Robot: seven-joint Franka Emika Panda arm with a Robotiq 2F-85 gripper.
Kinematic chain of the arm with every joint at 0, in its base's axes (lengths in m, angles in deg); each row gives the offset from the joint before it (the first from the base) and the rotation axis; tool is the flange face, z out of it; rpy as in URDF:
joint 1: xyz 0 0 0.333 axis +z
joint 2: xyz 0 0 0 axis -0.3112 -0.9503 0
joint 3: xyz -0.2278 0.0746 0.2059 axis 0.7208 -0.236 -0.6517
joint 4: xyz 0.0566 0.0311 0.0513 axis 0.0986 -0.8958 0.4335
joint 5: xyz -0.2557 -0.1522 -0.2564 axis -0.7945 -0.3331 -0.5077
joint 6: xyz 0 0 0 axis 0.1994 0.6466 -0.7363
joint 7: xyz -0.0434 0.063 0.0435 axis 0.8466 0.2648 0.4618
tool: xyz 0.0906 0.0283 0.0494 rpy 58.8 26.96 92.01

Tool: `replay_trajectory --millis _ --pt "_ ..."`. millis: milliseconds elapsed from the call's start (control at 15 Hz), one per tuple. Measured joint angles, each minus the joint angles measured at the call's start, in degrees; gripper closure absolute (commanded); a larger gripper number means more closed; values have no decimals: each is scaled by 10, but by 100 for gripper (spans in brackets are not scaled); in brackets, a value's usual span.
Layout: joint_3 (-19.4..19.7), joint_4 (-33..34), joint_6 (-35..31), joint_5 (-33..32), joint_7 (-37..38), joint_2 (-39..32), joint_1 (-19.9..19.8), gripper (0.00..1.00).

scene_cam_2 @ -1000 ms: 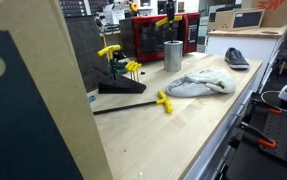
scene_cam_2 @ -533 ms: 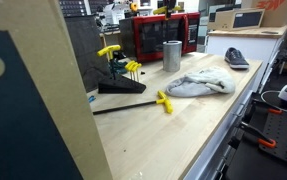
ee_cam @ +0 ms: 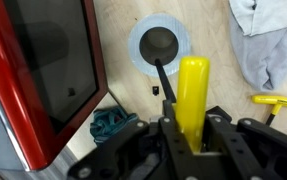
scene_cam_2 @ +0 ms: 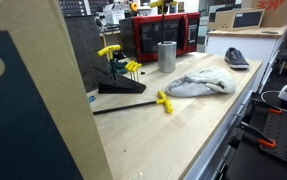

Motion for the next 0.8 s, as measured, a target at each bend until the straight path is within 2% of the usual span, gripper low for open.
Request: replay_trajectory --millis 267,800 --pt "-1 2 1 9 -4 17 9 95" --pt "-7 11 1 79 -4 21 22 95"
